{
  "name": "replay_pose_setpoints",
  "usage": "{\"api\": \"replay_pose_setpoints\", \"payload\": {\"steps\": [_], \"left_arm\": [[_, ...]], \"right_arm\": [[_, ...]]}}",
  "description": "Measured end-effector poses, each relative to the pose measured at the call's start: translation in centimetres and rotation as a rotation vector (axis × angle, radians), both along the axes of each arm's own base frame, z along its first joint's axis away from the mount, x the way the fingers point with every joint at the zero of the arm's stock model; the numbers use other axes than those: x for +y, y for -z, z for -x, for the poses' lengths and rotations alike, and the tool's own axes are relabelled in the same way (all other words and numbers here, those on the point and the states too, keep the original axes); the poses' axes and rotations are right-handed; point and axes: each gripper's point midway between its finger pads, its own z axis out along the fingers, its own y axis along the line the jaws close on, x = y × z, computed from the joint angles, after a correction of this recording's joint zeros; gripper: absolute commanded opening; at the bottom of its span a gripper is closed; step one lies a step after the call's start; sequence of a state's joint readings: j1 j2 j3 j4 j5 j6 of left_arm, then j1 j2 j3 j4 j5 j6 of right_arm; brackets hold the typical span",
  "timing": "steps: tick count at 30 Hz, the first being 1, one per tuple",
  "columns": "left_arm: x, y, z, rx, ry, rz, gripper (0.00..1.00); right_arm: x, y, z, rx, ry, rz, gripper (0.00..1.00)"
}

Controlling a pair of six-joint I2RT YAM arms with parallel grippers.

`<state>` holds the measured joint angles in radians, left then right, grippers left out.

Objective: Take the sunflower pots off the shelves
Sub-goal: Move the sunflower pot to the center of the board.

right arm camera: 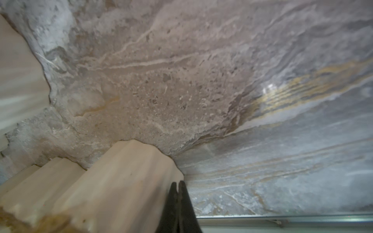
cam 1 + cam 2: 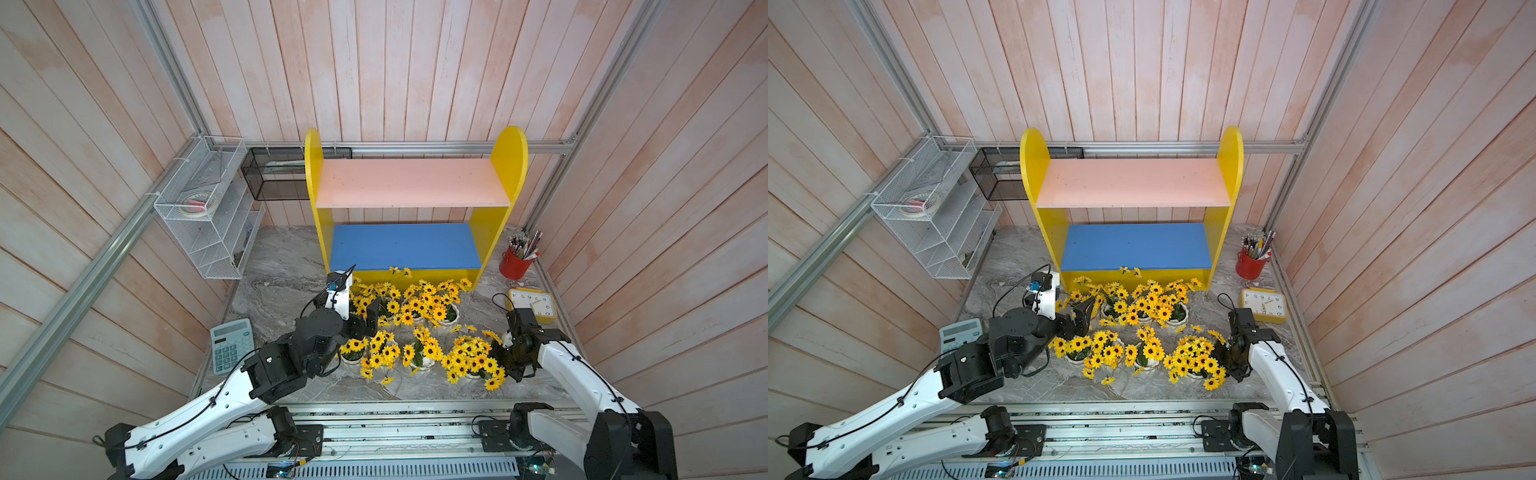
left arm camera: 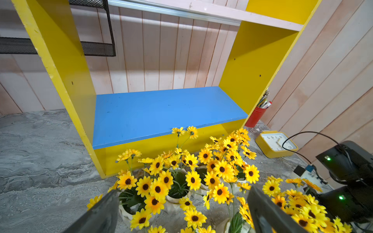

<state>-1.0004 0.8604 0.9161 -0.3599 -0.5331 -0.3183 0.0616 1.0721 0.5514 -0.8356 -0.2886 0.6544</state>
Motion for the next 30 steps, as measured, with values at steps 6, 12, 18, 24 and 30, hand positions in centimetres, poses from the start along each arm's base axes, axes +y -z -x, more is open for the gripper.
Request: {"api": "replay_pose_setpoints", "payload": {"steps": [6, 12, 18, 24, 30], "left_arm": [[-0.1, 0.1, 0.0, 0.003, 0.005, -0.002, 1.00], [-0.4, 0.8, -0.5, 0.013, -0.002, -0.033, 1.00], [-0.3, 1.2, -1.3, 0.017, -0.019, -0.056, 1.00], [1.5, 0.1, -3.6, 0.011, -0.086, -0.093, 1.00], [8.0, 0.2, -7.9, 0.045, -0.252, -0.088, 1.00]], "right_arm": [[1.5, -0.7, -0.2, -0.034, 0.016, -0.078, 0.00], [4.6, -1.2, -0.9, -0.056, -0.009, -0.184, 0.00], [2.6, -2.7, -3.6, -0.121, 0.029, -0.120, 0.00], [-1.9, -7.5, -8.5, -0.310, 0.079, -0.026, 0.12], [-3.9, -14.1, -14.8, -0.594, 0.034, 0.063, 0.98]]}}
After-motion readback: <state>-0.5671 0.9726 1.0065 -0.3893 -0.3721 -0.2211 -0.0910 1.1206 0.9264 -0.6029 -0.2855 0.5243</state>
